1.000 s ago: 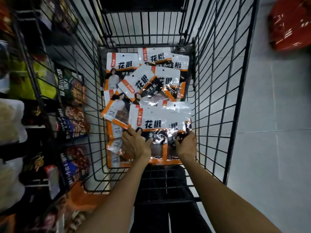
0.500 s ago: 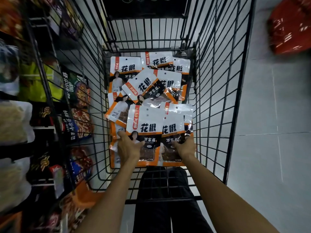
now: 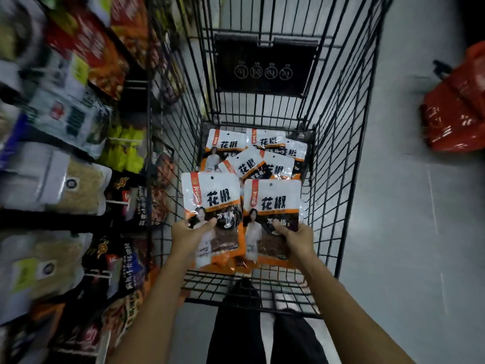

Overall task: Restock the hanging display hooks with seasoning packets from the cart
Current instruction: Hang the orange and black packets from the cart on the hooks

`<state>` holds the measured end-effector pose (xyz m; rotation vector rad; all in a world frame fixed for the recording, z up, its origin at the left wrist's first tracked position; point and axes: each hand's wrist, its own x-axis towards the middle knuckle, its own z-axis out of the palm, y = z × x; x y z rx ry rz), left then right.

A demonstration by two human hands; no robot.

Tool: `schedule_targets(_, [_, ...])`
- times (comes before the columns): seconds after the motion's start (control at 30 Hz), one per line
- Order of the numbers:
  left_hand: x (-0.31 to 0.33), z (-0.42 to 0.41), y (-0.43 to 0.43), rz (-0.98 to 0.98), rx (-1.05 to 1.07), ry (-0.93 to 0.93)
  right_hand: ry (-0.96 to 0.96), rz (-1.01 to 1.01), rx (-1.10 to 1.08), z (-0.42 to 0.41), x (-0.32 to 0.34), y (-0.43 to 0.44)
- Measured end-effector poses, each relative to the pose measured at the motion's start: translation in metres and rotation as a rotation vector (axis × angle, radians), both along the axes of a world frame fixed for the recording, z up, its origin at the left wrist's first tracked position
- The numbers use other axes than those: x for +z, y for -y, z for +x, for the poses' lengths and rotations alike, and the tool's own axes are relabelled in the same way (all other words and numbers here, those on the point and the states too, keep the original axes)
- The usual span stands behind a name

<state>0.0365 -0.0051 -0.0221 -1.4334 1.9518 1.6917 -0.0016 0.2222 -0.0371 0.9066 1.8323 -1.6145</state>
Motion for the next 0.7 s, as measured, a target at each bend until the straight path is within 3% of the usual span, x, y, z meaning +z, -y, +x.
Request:
schedule_targets(0.1, [0.047,0.013,0.007,0.045,0.084,-0.116,-0.095,-0.111,0.079,-0.013,0.043,0.005])
schedule_targets(0.37, [0.172,0.095,0.006,-0.128,0.347,-0.385,-0.362,-0.25,0.437,-0.017,0.155,0.026])
schedule_targets(0.53, [0.252,0.176,-0.004,-0.276,0.588,-0.557,-0.503,-0.409,0.661,0.008,0.23,0.054])
schedule_targets(0.7, [0.315,0.272,0.001,-0.359,0.717,-0.611,-0.599,-0.546,0.898,0.061,0.297,0.096])
